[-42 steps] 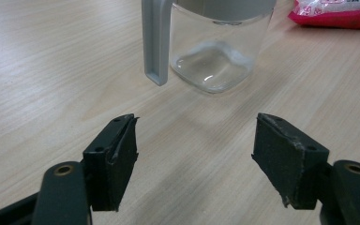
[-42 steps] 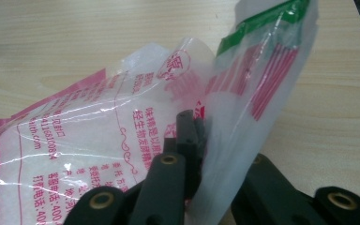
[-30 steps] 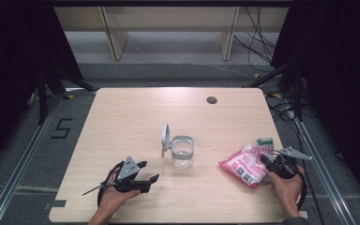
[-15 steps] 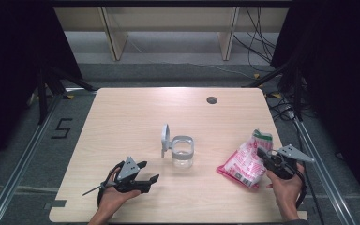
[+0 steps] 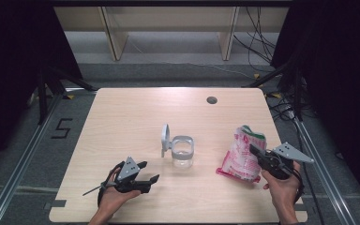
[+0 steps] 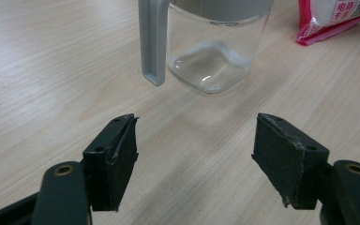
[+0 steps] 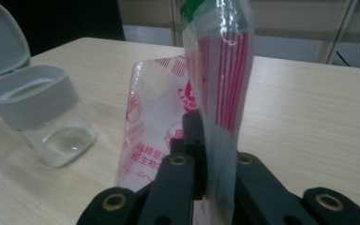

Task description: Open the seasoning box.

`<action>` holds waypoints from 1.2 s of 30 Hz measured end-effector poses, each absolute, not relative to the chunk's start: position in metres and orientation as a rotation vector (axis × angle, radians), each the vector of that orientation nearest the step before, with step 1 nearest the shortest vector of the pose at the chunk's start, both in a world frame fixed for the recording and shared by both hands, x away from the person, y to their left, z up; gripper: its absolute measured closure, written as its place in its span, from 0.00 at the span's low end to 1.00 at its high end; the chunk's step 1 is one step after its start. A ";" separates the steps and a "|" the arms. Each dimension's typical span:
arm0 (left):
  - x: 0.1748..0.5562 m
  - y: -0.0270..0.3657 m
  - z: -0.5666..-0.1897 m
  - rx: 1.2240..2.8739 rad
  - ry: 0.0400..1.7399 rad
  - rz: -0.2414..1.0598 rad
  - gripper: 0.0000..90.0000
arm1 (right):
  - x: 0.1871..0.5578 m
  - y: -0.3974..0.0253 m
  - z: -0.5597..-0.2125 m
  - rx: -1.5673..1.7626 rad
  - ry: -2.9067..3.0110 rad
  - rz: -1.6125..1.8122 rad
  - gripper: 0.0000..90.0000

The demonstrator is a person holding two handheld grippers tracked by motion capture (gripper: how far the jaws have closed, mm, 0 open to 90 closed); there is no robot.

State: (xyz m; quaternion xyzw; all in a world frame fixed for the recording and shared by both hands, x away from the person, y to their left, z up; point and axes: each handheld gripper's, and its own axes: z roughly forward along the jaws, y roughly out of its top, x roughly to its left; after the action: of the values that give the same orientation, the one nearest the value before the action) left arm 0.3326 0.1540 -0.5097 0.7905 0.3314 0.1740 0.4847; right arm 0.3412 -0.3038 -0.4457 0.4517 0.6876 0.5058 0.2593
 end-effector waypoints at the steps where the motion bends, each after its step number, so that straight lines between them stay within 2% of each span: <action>1: 0.333 0.154 -0.510 1.925 0.806 0.425 0.33 | 0.341 -0.301 -0.443 1.205 1.870 1.382 1.00; 18: 0.333 0.153 -0.509 1.931 0.782 0.435 0.33 | 0.341 -0.260 -0.421 1.009 1.960 1.441 1.00; 36: 0.322 0.128 -0.500 1.950 0.722 0.398 0.33 | 0.343 -0.246 -0.396 0.944 1.969 1.462 1.00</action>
State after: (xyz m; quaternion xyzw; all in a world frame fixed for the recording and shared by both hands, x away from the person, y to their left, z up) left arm 0.3215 0.1282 -0.5004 0.8028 0.2971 0.1639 0.4902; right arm 0.3431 -0.2463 -0.3957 0.3475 0.7247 0.5380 0.2542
